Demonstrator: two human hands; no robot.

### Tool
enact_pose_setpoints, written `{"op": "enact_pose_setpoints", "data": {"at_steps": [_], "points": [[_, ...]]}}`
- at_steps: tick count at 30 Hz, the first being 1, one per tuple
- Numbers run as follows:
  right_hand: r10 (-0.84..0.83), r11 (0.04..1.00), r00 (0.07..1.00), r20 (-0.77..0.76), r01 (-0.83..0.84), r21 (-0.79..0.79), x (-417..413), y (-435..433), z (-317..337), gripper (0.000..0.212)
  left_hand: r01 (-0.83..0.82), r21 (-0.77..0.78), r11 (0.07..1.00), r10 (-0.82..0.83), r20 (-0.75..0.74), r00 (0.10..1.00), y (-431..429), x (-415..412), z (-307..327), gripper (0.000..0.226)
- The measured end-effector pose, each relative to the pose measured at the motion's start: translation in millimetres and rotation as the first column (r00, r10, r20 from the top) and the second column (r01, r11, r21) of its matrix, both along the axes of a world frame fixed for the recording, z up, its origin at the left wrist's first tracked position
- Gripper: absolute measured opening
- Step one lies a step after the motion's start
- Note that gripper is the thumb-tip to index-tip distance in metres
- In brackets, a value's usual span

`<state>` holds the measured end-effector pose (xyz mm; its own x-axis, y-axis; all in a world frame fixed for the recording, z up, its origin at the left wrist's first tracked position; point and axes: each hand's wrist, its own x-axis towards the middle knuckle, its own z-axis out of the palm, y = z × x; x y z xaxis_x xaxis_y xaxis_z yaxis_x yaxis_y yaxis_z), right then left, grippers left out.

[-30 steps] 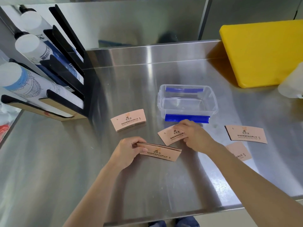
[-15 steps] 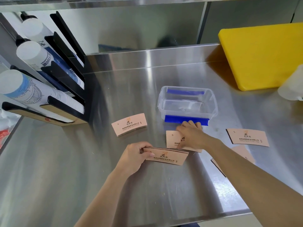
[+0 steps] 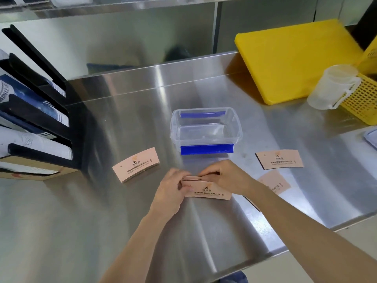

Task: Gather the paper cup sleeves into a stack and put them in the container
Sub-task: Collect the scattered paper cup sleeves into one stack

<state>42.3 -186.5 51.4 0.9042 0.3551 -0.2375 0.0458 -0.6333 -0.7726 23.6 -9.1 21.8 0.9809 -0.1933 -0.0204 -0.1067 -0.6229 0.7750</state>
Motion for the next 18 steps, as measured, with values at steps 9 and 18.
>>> {"op": "enact_pose_setpoints", "data": {"at_steps": [9, 18], "points": [[-0.123, 0.950, 0.991, 0.049, 0.132, -0.283, -5, -87, -2, 0.028, 0.112, 0.044, 0.993, -0.111, -0.020, 0.994, -17, 13, 7, 0.014], [0.058, 0.685, 0.998, -0.014, -0.050, -0.727, -22, -131, -19, 0.069, 0.154, 0.007, 0.988, -0.153, -0.076, 0.985, -34, 18, 7, 0.016]]}}
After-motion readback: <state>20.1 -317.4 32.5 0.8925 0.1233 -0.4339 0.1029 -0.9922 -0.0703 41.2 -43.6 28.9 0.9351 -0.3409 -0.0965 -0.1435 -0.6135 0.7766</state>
